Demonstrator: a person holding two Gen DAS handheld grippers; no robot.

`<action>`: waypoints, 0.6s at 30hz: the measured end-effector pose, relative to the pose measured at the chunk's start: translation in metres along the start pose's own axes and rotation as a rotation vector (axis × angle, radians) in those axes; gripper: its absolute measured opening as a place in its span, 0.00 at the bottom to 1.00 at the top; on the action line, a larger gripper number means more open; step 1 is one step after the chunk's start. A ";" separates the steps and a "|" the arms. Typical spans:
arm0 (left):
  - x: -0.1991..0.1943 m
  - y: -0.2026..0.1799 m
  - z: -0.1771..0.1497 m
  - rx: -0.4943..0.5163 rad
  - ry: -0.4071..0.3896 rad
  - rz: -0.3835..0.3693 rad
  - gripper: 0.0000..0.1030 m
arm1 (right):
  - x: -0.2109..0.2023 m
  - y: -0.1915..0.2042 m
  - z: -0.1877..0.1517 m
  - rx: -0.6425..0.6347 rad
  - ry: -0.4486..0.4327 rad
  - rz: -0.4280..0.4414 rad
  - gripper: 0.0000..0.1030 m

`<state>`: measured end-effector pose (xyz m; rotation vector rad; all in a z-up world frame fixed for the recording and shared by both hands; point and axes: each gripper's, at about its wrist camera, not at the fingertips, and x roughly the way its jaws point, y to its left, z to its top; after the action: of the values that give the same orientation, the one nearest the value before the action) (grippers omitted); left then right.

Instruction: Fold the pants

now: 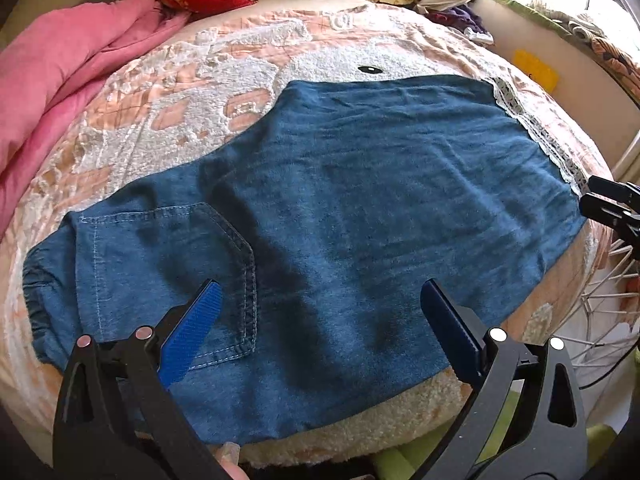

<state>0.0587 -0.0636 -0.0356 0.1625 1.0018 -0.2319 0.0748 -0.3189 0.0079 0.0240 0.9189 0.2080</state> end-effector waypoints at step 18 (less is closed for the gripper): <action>-0.040 -0.018 0.021 0.020 -0.093 -0.013 0.91 | -0.048 -0.016 0.006 0.021 -0.121 -0.023 0.92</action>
<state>0.0506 -0.0811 0.0089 0.1617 0.9083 -0.2588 0.0545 -0.3435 0.0473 0.0448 0.8000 0.1733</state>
